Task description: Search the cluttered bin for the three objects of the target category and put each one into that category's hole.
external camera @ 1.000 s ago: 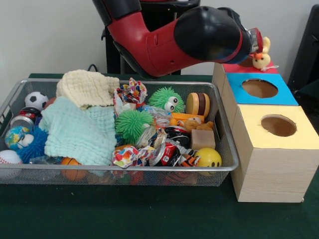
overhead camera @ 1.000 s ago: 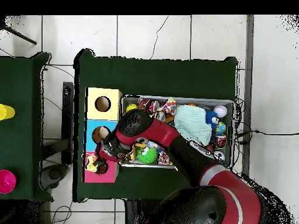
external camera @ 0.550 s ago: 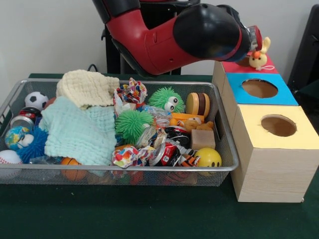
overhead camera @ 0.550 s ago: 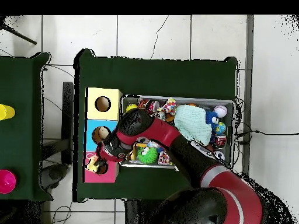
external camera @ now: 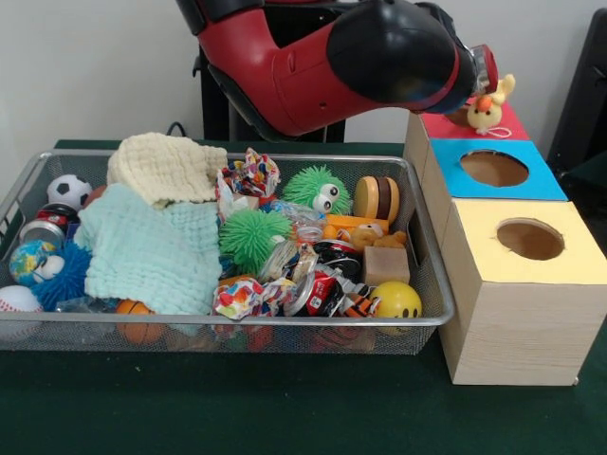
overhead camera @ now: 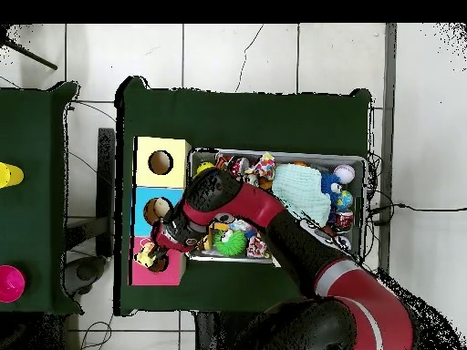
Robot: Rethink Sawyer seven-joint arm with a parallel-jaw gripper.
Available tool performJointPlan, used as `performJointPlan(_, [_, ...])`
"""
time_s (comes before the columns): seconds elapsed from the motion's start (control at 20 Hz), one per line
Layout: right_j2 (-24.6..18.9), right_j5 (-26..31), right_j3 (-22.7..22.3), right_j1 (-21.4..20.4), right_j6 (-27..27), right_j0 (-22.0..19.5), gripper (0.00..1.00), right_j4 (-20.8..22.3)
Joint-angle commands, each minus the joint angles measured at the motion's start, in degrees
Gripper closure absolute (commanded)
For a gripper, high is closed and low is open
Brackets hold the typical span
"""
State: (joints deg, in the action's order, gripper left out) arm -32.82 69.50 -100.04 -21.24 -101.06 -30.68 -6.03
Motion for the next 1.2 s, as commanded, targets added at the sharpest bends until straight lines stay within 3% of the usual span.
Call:
performJointPlan(0.05, [3.1, 4.9, 1.4, -1.5, -7.8, -0.3, 1.0, -1.5])
performJointPlan(0.65, [3.1, -5.2, -9.8, -7.1, -8.3, -1.7, 1.0, -4.8])
performJointPlan(1.2, [3.4, -9.7, -11.8, -7.5, -7.6, -0.6, 1.0, -7.1])
